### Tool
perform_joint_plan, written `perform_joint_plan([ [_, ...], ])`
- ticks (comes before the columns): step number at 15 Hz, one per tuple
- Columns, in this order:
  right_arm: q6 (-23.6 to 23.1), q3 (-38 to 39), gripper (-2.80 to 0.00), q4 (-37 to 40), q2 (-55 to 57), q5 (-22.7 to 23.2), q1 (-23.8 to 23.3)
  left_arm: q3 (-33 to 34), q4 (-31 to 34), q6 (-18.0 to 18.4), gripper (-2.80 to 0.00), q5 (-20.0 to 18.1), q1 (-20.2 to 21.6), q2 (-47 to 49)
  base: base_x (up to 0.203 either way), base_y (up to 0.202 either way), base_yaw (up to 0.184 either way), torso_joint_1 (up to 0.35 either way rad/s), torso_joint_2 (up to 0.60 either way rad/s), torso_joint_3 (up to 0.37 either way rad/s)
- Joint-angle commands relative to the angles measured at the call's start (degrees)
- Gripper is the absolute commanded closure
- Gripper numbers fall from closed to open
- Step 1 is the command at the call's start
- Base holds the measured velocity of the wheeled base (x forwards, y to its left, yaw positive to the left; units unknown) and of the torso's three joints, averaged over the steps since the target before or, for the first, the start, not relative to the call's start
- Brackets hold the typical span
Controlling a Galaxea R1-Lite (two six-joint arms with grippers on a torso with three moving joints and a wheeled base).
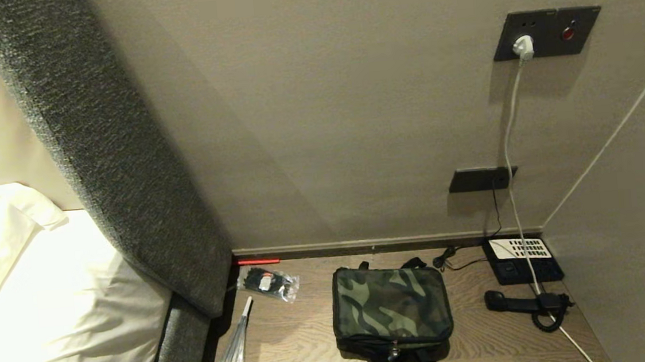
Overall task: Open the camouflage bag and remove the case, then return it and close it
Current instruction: Open the top of the storage box
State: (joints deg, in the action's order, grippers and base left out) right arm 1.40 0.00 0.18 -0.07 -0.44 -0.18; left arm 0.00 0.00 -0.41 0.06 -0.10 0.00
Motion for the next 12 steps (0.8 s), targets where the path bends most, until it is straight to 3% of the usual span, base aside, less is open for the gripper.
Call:
perform_joint_plan([
  [1,0.0,0.0,0.0,0.0,-0.1,0.0,0.0,0.0,0.0,0.0,0.0,0.0,0.0,0.0,0.0,0.0,0.0,0.002,0.01,-0.198],
  [12,0.0,0.1,0.0,0.0,-0.1,0.0,0.0,0.0,0.0,0.0,0.0,0.0,0.0,0.0,0.0,0.0,0.0,0.002,0.0,-0.201],
])
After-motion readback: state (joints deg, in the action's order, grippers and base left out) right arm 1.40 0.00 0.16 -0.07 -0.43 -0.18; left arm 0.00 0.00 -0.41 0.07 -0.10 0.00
